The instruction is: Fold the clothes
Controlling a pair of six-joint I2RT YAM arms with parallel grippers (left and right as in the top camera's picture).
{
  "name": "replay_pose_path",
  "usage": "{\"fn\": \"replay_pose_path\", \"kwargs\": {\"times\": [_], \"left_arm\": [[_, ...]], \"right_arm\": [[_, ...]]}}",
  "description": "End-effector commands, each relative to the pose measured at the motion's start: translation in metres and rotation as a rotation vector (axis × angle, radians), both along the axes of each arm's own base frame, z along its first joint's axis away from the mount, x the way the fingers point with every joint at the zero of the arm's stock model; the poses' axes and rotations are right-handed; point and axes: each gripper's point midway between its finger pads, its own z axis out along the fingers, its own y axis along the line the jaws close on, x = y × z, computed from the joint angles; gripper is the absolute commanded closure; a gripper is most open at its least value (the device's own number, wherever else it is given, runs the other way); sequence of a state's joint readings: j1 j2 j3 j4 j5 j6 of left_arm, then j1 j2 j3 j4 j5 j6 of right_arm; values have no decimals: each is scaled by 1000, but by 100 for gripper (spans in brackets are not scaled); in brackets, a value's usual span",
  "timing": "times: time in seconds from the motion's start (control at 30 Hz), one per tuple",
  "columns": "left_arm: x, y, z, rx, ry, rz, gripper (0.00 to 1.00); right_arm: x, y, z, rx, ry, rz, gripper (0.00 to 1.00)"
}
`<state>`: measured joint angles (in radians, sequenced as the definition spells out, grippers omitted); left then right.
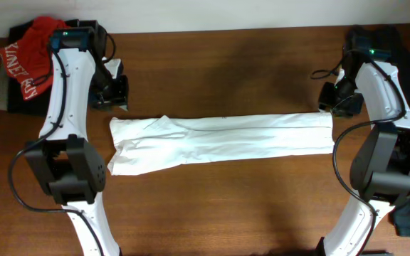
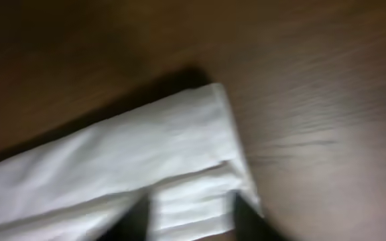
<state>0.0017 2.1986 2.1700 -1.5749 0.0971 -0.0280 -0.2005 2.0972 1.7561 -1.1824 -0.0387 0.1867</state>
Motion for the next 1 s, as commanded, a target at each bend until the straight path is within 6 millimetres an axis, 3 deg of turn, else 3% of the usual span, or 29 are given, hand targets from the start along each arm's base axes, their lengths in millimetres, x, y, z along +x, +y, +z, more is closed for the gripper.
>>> {"fn": "replay_pose_path", "kwargs": {"times": [0.0, 0.1, 0.3, 0.4, 0.6, 0.83, 0.97], "left_arm": [[-4, -38, -19, -74, 31, -53, 99], [-13, -62, -42, -79, 66, -109, 99], [-47, -84, -93, -122, 175, -141, 99], [-61, -73, -116, -138, 221, -104, 99], [-67, -52, -141, -139, 223, -40, 100], [-68, -11, -145, -98, 240, 83, 100], [-69, 8, -143, -93, 244, 139, 99]], "right_arm": [[4, 58, 14, 312, -73, 143, 96], [-2, 83, 11, 343, -51, 223, 96], [-17, 88, -22, 259, 18, 225, 96], [-29, 84, -44, 266, 43, 199, 96], [-40, 63, -74, 206, 58, 90, 96], [-47, 25, -81, 74, 89, -15, 96], [-42, 18, -77, 66, 73, -35, 96]]}}
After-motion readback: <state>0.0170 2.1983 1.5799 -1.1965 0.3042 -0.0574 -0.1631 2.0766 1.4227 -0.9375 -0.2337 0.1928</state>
